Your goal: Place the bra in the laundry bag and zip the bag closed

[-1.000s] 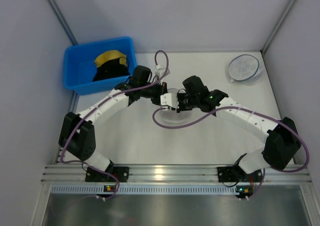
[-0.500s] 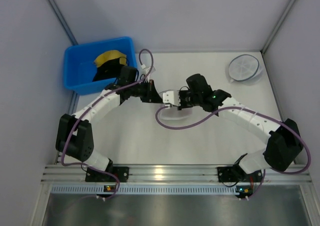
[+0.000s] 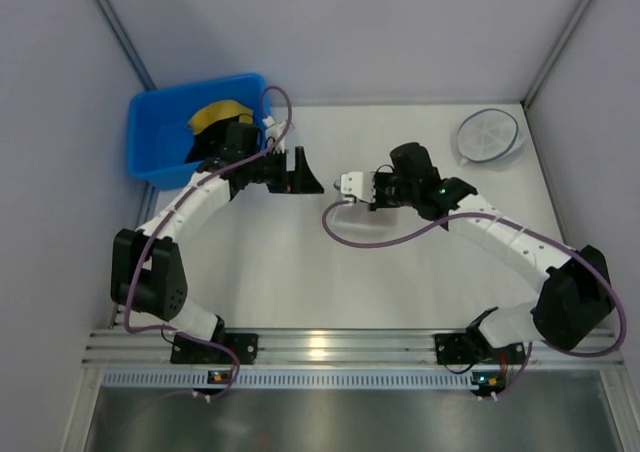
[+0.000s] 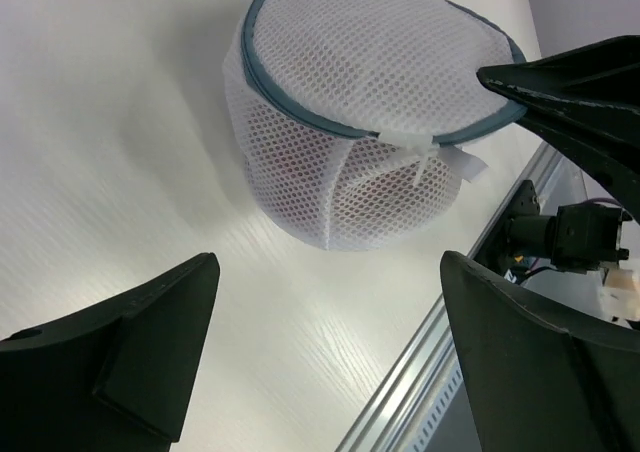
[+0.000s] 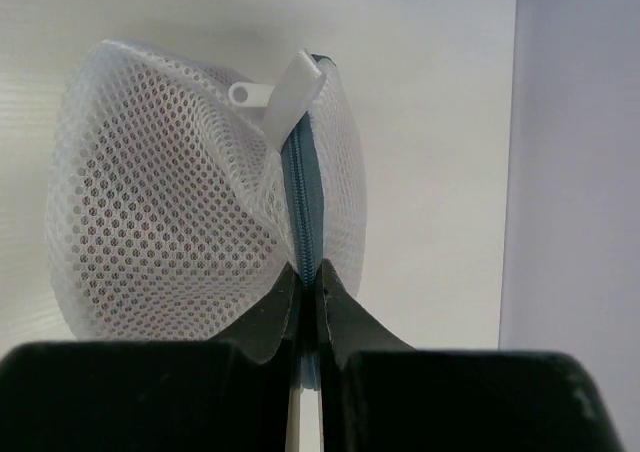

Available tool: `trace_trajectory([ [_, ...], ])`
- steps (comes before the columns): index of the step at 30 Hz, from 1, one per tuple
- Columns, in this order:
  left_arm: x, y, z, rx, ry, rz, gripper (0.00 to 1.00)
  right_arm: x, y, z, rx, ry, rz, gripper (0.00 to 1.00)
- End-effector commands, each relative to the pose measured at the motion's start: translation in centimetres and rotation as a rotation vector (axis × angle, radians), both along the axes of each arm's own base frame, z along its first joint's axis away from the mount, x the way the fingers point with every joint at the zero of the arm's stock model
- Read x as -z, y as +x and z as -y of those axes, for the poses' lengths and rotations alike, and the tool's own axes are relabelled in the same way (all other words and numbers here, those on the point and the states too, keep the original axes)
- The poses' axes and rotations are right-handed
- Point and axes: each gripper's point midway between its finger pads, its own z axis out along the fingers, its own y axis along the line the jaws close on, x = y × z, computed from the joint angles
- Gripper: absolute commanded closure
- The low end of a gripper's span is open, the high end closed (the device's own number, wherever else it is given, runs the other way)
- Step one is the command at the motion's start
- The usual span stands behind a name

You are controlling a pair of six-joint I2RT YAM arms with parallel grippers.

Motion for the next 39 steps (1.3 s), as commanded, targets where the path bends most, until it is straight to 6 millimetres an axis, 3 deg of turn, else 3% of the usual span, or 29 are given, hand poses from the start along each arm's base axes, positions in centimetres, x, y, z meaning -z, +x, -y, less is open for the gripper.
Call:
trace_trajectory([
  [1, -5.0, 1.4, 0.0, 0.015, -0.010, 0.189, 0.02, -3.3, 2.9, 1.4, 0.086, 0.049, 0.109, 1.00],
  [2, -6.1, 1.6, -0.3, 0.010, 0.003, 0.232, 0.02, -4.1, 4.1, 2.1, 0.115, 0.060, 0.132, 1.00],
  [5, -6.5, 2.1, -1.3, -0.015, 0.054, 0.257, 0.02, -6.1, 7.4, 3.7, 0.177, 0.087, 0.185, 1.00],
  [13, -5.1, 4.5, -4.8, -0.137, 0.163, 0.213, 0.02, -10.3, 17.9, 7.6, 0.275, 0.057, 0.359, 1.00],
  [14, -5.7, 5.2, -5.2, -0.151, 0.166, 0.229, 0.02, -12.6, 19.4, 8.7, 0.299, 0.064, 0.410, 1.00],
  [15, -5.9, 5.5, -5.5, -0.161, 0.174, 0.236, 0.02, -11.3, 21.0, 8.9, 0.304, 0.041, 0.395, 1.00],
  [17, -6.5, 6.7, -6.7, -0.198, 0.195, 0.261, 0.02, -12.8, 23.3, 10.3, 0.317, 0.010, 0.456, 1.00],
  [18, -6.5, 7.1, -7.1, -0.211, 0.203, 0.265, 0.02, -11.1, 24.4, 10.3, 0.311, -0.018, 0.442, 1.00],
  [20, -6.6, 8.0, -8.2, -0.247, 0.223, 0.266, 0.02, -10.3, 25.8, 11.0, 0.303, -0.074, 0.469, 1.00],
  [21, -6.6, 8.3, -8.4, -0.253, 0.228, 0.260, 0.02, -8.5, 26.4, 11.0, 0.295, -0.102, 0.454, 1.00],
  [25, -5.5, 8.6, -9.4, -0.260, 0.260, 0.200, 0.02, -2.4, 26.9, 11.3, 0.255, -0.263, 0.447, 1.00],
  [26, -5.0, 8.6, -9.7, -0.266, 0.270, 0.183, 0.02, 1.0, 26.2, 11.0, 0.237, -0.301, 0.406, 1.00],
  [30, -4.0, 8.2, -10.4, -0.273, 0.287, 0.153, 0.02, 5.6, 25.4, 10.7, 0.251, -0.344, 0.353, 0.96],
  [34, -2.9, 7.5, -10.5, -0.256, 0.290, 0.101, 0.02, 6.6, 24.2, 10.0, 0.318, -0.302, 0.284, 0.68],
  [35, -2.5, 7.4, -10.4, -0.247, 0.289, 0.084, 0.02, 6.2, 23.8, 9.7, 0.318, -0.289, 0.283, 0.52],
  [39, -1.6, 6.8, -9.7, -0.195, 0.268, 0.038, 0.02, 4.4, 22.9, 9.1, 0.355, -0.227, 0.265, 0.29],
])
